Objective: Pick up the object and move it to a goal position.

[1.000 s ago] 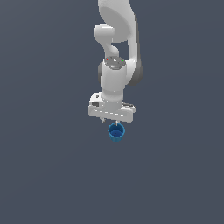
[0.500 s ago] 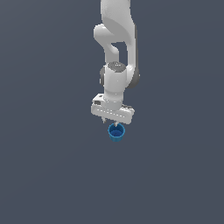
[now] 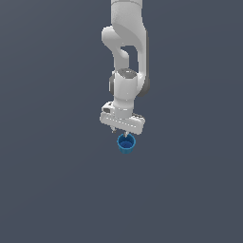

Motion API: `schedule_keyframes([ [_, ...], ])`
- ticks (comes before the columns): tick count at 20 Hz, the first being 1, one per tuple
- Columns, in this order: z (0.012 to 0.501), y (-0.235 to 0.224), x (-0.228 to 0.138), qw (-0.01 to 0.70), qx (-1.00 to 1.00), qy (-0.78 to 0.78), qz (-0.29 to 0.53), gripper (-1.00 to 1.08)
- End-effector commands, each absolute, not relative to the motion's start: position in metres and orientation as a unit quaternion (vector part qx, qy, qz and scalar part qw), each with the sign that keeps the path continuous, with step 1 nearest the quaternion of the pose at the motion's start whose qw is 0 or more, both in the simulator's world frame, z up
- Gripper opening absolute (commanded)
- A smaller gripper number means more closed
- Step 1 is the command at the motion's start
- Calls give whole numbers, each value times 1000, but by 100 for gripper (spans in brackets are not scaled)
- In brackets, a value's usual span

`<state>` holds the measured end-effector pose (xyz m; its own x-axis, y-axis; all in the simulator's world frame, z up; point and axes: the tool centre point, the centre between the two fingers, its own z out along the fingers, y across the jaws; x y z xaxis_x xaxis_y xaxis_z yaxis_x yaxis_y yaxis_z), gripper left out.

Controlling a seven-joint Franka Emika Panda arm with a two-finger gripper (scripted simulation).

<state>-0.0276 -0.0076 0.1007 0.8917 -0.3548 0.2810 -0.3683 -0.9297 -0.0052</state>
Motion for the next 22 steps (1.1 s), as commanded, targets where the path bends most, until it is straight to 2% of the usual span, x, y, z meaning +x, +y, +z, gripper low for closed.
schedule_keyframes([
  [1,100,-8,-28,24,972,-188,142,28],
  [16,74,-10,-22,23,972,-188,141,28],
  [17,74,-10,-22,23,972,-188,141,-100],
  [22,74,-10,-22,23,972,-188,141,-100],
])
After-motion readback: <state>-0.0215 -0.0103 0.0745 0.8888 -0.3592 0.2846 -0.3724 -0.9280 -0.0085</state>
